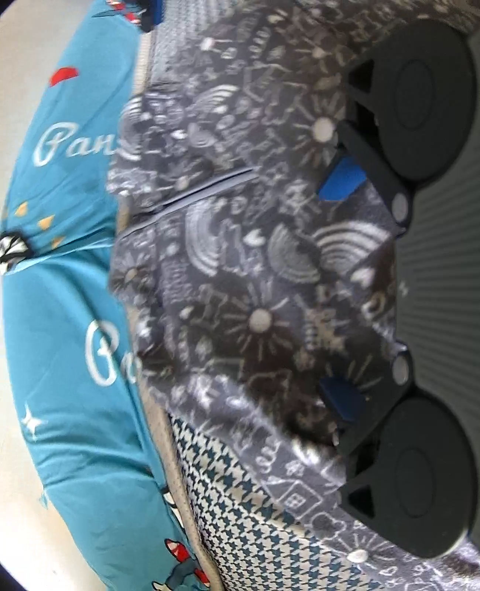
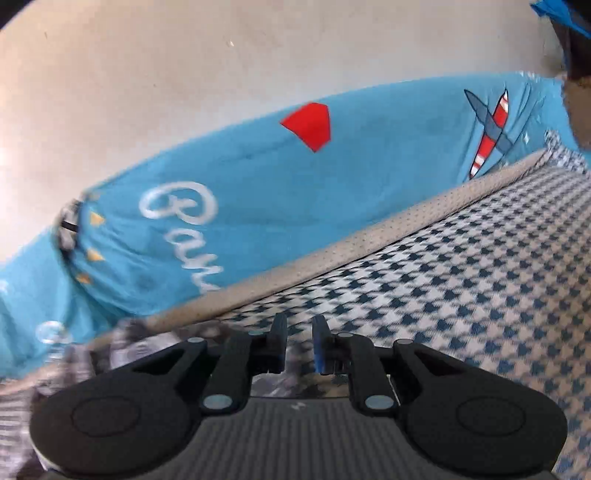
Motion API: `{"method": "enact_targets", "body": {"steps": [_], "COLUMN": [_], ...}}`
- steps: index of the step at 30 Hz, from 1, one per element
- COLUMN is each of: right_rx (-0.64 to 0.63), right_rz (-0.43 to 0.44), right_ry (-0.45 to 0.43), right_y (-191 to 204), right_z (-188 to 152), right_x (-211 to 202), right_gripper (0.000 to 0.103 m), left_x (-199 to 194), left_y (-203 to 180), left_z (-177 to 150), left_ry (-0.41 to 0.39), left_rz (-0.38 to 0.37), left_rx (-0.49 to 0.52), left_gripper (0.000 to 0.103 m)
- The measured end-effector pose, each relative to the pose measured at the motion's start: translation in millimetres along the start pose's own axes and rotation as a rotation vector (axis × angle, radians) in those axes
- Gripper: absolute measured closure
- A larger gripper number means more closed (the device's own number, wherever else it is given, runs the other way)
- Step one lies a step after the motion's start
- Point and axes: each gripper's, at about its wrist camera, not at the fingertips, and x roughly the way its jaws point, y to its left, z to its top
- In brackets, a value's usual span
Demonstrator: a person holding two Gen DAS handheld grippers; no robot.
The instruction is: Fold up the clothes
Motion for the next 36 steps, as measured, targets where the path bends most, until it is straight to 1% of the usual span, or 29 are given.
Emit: {"method": "enact_targets", "body": {"steps": [2, 4, 9, 12, 13, 14, 16, 18, 20, 23, 25, 27, 29, 31, 36], "right_rx": [-0.003, -0.013, 0.019, -0.01, -0.03, -0.051, -0.095, -0.148, -0.174, -0.202, -0.186, -0.174, -0.159, -0.143, -0.125], "right_rz": [0.04, 0.056, 0.11, 0.126, 0.123, 0.108, 0.077, 0.026, -0.015, -0.024, -0.01, 0.017, 0.025, 0.041, 0.072], "right_ry": [0.024, 0.054, 0.125, 0.14, 0.146, 0.158, 0.183, 0.239, 0.269, 0.245, 0.215, 0.193, 0.181, 0.19, 0.221], "right_y": [10.1, 19.1, 29.6, 36.6, 39.7, 42.5, 48.1, 51.8, 51.7, 56.0, 54.9, 54.9, 56.6, 58.4, 63.0], "right_z": [-6.8, -19.3, -51.3, -65.6, -70.7, -75.7, -85.5, -94.5, -102.1, -102.1, -100.7, -100.7, -105.8, -112.5, -128.6], "right_x": [-16.1, -28.1, -50.8, -61.4, -63.2, -61.4, -57.9, -46.6, -37.2, -41.1, -48.3, -57.5, -67.3, -74.0, -84.8], "right_gripper": [0.088, 0.088, 0.087, 0.087, 0.085, 0.082, 0.078, 0.076, 0.076, 0.076, 0.076, 0.076, 0.075, 0.074, 0.073], "left_x": [-4.4, -8.8, -16.8, -22.2, -23.9, -25.7, -29.3, -32.8, -36.4, -45.1, -52.5, -60.4, -68.6, -76.0, -96.5], "left_y": [6.7, 13.5, 33.5, 46.9, 51.4, 55.8, 64.8, 74.3, 86.1, 107.4, 122.1, 136.1, 152.8, 170.0, 208.7], "left_z": [3.4, 6.9, 7.0, 5.0, 4.3, 3.7, 2.3, -0.1, -6.0, -19.1, -28.9, -39.0, -46.3, -52.0, -67.1], "left_ry": [-0.016, -0.031, -0.05, -0.059, -0.062, -0.065, -0.071, -0.074, -0.071, -0.07, -0.072, -0.077, -0.077, -0.075, -0.074], "left_rz": [-0.003, -0.005, 0.035, 0.055, 0.062, 0.069, 0.083, 0.097, 0.11, 0.12, 0.137, 0.173, 0.223, 0.271, 0.435], "left_rx": [-0.025, -0.049, -0.085, -0.113, -0.122, -0.131, -0.15, -0.171, -0.199, -0.252, -0.286, -0.316, -0.361, -0.412, -0.499], "left_gripper": [0.0, 0.0, 0.0, 0.0, 0.0, 0.0, 0.0, 0.0, 0.0, 0.0, 0.0, 0.0, 0.0, 0.0, 0.0]}}
